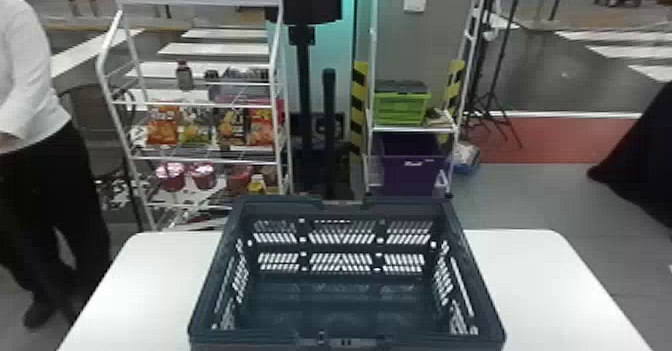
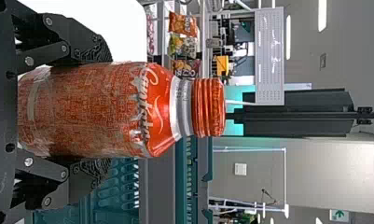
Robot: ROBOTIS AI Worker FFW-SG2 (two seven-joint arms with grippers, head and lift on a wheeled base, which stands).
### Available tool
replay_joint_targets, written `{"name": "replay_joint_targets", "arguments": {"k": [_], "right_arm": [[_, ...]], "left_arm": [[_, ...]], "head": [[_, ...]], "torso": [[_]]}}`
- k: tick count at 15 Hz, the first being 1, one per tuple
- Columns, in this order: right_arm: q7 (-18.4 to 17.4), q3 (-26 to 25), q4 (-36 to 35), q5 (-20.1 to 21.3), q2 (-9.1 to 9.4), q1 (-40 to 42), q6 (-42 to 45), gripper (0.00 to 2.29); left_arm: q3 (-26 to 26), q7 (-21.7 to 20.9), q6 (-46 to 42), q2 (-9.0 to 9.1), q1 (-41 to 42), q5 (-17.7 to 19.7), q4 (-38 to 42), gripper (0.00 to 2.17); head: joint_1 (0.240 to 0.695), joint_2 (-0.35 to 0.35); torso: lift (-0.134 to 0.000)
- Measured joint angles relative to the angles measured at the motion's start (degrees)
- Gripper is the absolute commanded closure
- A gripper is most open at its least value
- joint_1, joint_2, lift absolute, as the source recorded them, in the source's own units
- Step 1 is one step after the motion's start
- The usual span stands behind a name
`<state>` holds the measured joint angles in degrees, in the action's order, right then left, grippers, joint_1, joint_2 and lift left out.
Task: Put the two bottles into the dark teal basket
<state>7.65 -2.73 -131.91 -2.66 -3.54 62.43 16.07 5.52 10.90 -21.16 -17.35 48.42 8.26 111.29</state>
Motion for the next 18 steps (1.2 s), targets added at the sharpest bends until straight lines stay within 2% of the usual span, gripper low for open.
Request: {"name": "replay_joint_targets", "arguments": {"k": [5, 9, 14, 18], "right_arm": [[-0.01, -0.46, -9.40, 0.12, 0.18, -8.55, -22.99, 1.78], [-0.02, 1.11, -13.84, 0.15, 0.25, -18.25, -42.06, 1.78], [-1.22, 5.32, -14.78, 0.73, -0.22, -34.68, -69.04, 1.78], [-2.76, 10.13, -11.28, 0.65, -0.68, -47.35, -84.22, 1.78]], "left_arm": [[-0.15, 0.00, 0.40, -0.23, 0.47, 0.03, 0.06, 2.09], [-0.42, 0.00, 0.22, -0.23, 0.77, 0.16, -0.14, 2.09], [-0.42, 0.00, 0.22, -0.07, 0.57, 0.25, -0.63, 2.09], [-0.43, 0.00, 0.20, 0.09, 0.39, 0.43, -1.26, 2.09]], "head": [[0.499, 0.000], [0.499, 0.000], [0.499, 0.000], [0.499, 0.000]], "torso": [[0.000], [0.000], [0.000], [0.000]]}}
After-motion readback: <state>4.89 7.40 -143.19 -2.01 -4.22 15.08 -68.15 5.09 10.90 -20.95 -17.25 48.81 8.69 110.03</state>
